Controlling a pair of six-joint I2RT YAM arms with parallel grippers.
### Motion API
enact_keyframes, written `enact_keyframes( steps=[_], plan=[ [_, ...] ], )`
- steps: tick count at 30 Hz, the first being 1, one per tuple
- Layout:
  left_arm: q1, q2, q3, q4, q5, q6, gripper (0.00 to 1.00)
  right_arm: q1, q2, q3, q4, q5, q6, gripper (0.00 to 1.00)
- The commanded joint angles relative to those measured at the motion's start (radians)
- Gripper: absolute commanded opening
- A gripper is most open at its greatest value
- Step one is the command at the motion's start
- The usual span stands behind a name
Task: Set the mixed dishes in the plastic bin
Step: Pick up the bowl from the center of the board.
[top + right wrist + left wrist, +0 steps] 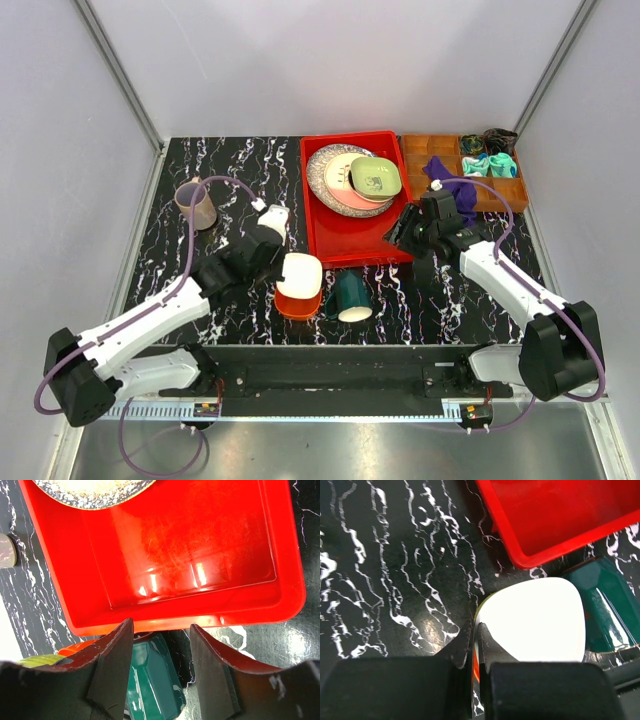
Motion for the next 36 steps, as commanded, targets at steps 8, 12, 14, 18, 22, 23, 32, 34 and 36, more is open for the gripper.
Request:
enact_keyframes(
  steps=[8, 12, 14, 18, 22, 23, 32, 34, 36],
  plan=[
    [0.094, -0.062, 0.076, 0.059, -0.02, 0.025, 0.0, 0.001, -0.077, -0.009, 0.032, 0.026, -0.001, 0.58],
    [0.15, -0.071, 0.058, 0.092, 0.049, 0.025, 0.0, 0.001, -0.091, -0.009, 0.022, 0.035, -0.008, 0.58],
    [0.167, -0.063, 0.062, 0.107, 0.066, 0.027, 0.0, 0.001, -0.1, -0.009, 0.016, 0.047, -0.011, 0.58],
    [0.167, 0.002, 0.117, 0.116, 0.088, 0.048, 0.0, 0.002, -0.134, -0.009, -0.004, 0.092, -0.003, 0.58],
    [0.167, 0.093, 0.182, 0.164, 0.115, 0.08, 0.0, 0.002, -0.197, -0.017, -0.025, 0.181, 0.005, 0.59],
    [0.167, 0.118, 0.202, 0.173, 0.121, 0.085, 0.0, 0.001, -0.205, -0.018, -0.031, 0.203, 0.005, 0.6],
    [0.167, 0.393, 0.461, 0.213, 0.207, 0.14, 0.0, -0.014, -0.267, -0.037, -0.085, 0.254, -0.005, 0.63],
    [0.166, 0.441, 0.505, 0.216, 0.223, 0.16, 0.0, -0.017, -0.297, -0.05, -0.094, 0.265, 0.003, 0.64],
    [0.167, 0.515, 0.57, 0.214, 0.238, 0.173, 0.0, -0.021, -0.327, -0.063, -0.099, 0.283, 0.006, 0.65]
  ],
)
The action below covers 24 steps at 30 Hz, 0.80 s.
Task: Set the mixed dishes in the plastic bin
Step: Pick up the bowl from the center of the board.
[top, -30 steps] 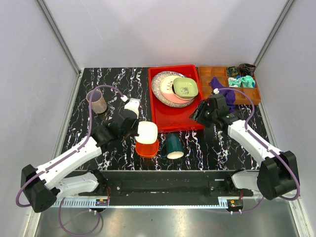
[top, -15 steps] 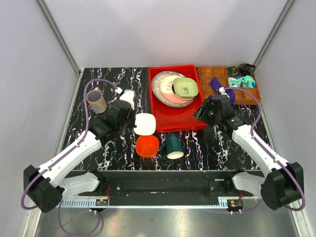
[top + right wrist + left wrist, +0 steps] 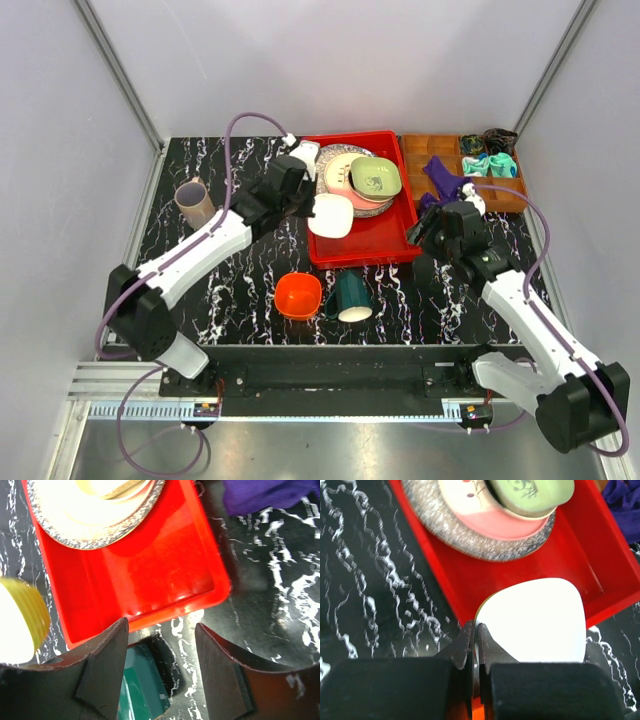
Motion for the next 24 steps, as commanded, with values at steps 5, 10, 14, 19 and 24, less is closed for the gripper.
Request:
enact_keyframes(
  steps=[5, 10, 14, 19, 24],
  plan=[
    [-0.006, 0.207, 0.237, 0.088, 0.094, 0.068, 0.0, -0.015, -0.102, -0.03, -0.047, 0.073, 0.007, 0.66],
    [-0.015, 0.285, 0.295, 0.102, 0.117, 0.058, 0.0, -0.015, -0.119, -0.047, -0.061, 0.058, 0.011, 0.67],
    [-0.012, 0.271, 0.288, 0.091, 0.096, 0.056, 0.0, -0.017, -0.117, -0.042, -0.035, -0.036, -0.041, 0.65],
    [0.06, 0.115, 0.127, 0.12, 0.091, -0.001, 0.0, -0.005, -0.007, 0.005, -0.035, -0.149, -0.099, 0.58],
    [0.192, -0.107, -0.08, 0.117, 0.109, -0.028, 0.0, 0.118, 0.087, 0.087, -0.04, -0.125, -0.118, 0.59]
  ],
)
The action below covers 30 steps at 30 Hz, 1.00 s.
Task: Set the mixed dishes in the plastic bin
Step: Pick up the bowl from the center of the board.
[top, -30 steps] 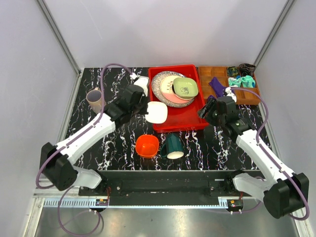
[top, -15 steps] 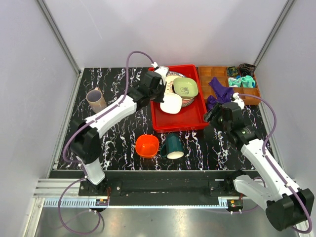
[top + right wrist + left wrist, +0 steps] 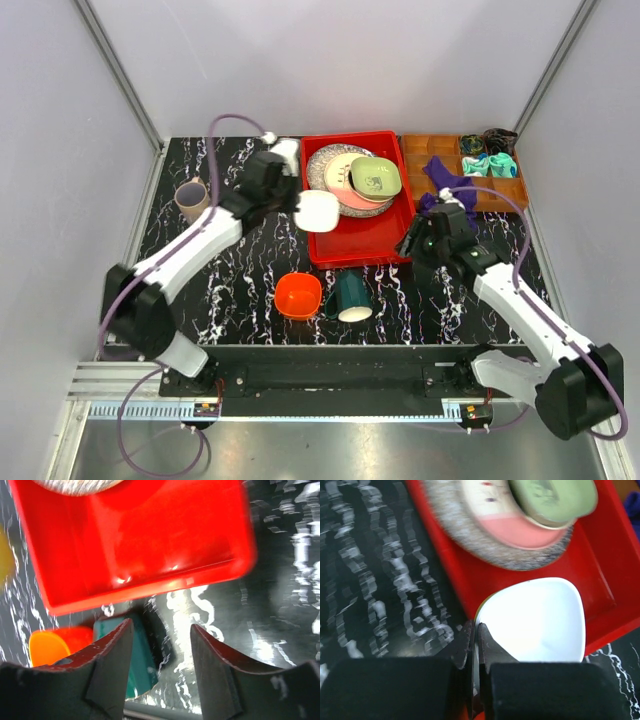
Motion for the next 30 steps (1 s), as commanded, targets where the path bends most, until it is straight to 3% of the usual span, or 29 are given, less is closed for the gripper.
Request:
enact_keyframes(
  steps=[1, 9, 15, 30],
  plan=[
    [0.103, -0.223, -0.102, 0.048, 0.004, -0.033, 0.0, 0.137, 0.069, 0.139, 0.013, -0.027, -0.053, 0.6],
    [0.222, -0.364, -0.238, 0.014, 0.007, -0.036, 0.0, 0.464, 0.325, 0.326, -0.019, 0.037, -0.038, 0.64],
    [0.287, -0.418, -0.295, 0.017, 0.048, -0.052, 0.0, 0.624, 0.485, 0.417, -0.015, 0.057, -0.007, 0.62],
    [0.304, -0.43, -0.301, 0.025, 0.085, -0.056, 0.0, 0.648, 0.601, 0.44, -0.009, 0.102, 0.009, 0.5]
  ],
)
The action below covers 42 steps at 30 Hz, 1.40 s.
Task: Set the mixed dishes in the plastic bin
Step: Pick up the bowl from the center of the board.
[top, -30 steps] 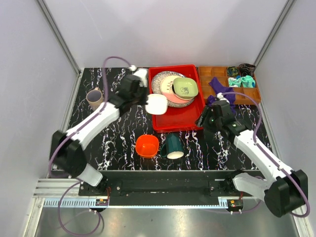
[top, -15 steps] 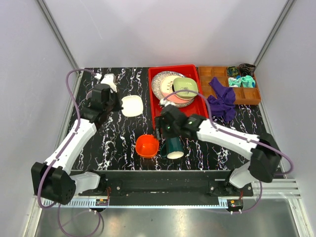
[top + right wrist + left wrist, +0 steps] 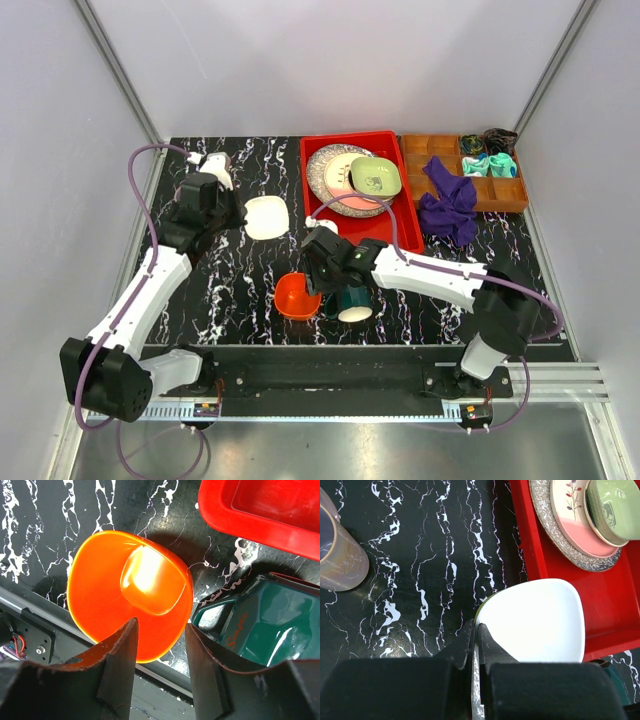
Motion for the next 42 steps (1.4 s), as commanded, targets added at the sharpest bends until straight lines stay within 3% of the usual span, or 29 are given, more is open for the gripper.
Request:
enact_keyframes(
  steps=[1, 13, 19, 23, 27, 29, 34, 42],
  plan=[
    [0.005, -0.026, 0.006, 0.066, 0.036, -0.015, 0.0, 0.001, 0.02, 0.038, 0.01, 0.036, 0.006, 0.5],
    [0.005, -0.026, 0.006, 0.068, 0.043, -0.018, 0.0, 0.002, 0.055, 0.028, 0.01, 0.056, 0.002, 0.45],
    [0.007, -0.03, 0.009, 0.061, 0.044, -0.015, 0.0, 0.001, 0.063, 0.026, 0.014, 0.067, 0.006, 0.36],
    [0.007, -0.031, 0.009, 0.058, 0.04, -0.015, 0.0, 0.002, 0.07, 0.023, 0.012, 0.067, 0.008, 0.24],
    [0.008, -0.032, 0.003, 0.055, 0.039, -0.014, 0.0, 0.002, 0.043, 0.008, 0.024, 0.085, 0.015, 0.04],
    [0.008, -0.034, 0.002, 0.055, 0.039, -0.014, 0.0, 0.002, 0.021, -0.001, 0.026, 0.096, 0.014, 0.0],
    [0.008, -0.041, -0.001, 0.057, 0.033, -0.018, 0.0, 0.001, -0.035, -0.021, 0.029, 0.111, 0.017, 0.0],
    [0.008, -0.055, 0.006, 0.052, 0.021, -0.018, 0.0, -0.016, -0.285, -0.026, 0.014, 0.221, 0.017, 0.0]
  ],
)
